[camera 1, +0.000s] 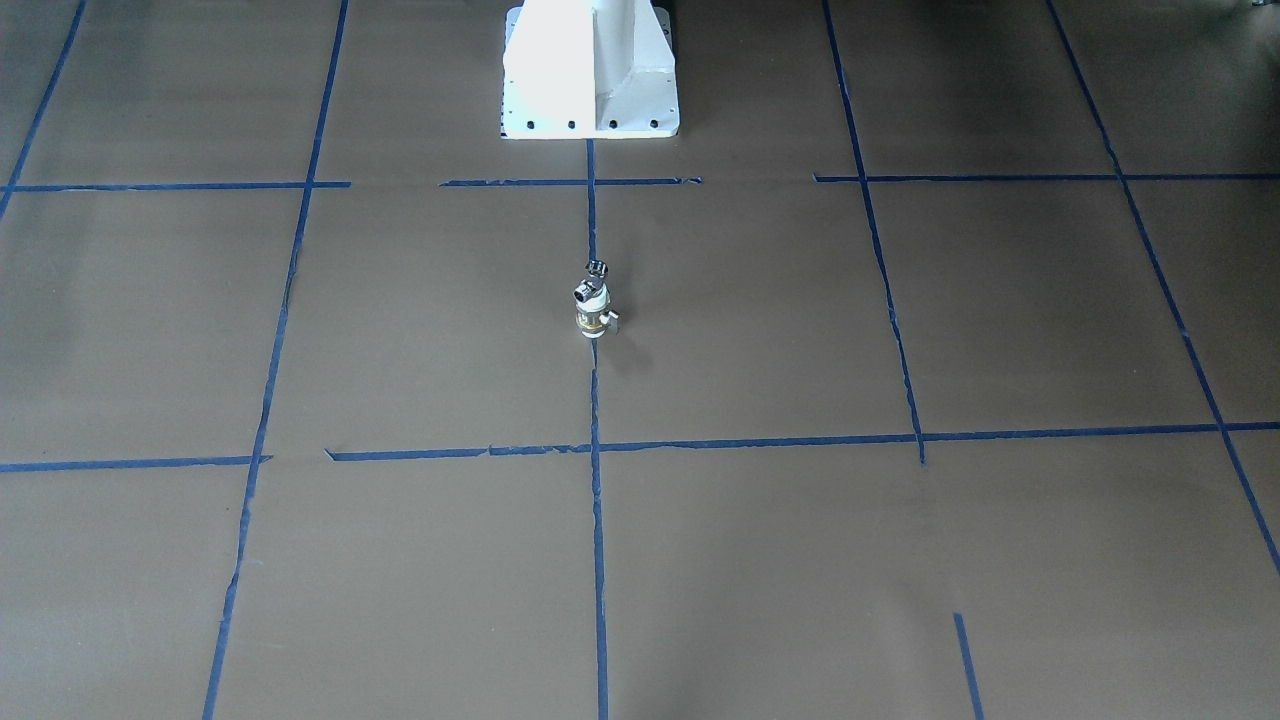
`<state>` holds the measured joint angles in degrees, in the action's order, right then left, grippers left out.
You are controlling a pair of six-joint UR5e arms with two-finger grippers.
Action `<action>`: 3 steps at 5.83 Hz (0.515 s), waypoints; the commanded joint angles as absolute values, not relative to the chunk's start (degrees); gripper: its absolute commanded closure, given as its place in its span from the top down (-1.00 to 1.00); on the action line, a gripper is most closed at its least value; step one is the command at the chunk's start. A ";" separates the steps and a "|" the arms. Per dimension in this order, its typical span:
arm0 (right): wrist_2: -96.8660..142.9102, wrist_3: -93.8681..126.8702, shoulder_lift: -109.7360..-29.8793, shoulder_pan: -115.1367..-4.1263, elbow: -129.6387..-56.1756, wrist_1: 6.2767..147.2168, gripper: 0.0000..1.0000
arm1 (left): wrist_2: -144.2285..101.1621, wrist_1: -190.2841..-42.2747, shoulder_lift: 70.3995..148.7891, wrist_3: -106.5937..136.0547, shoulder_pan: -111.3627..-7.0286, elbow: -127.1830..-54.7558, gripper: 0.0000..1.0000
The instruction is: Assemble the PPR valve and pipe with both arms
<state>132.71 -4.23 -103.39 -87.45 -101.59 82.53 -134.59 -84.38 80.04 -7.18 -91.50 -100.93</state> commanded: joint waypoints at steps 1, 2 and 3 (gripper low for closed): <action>132.89 -3.96 -103.54 -87.45 -101.60 82.00 1.00 | -134.56 -84.37 79.98 -7.21 -91.49 -100.90 1.00; 132.80 -4.22 -103.54 -87.45 -101.51 82.00 1.00 | -134.56 -84.37 79.98 -7.21 -91.49 -100.90 1.00; 132.80 -4.13 -103.45 -87.45 -101.51 82.00 1.00 | -134.56 -84.37 80.15 -7.12 -91.41 -100.72 1.00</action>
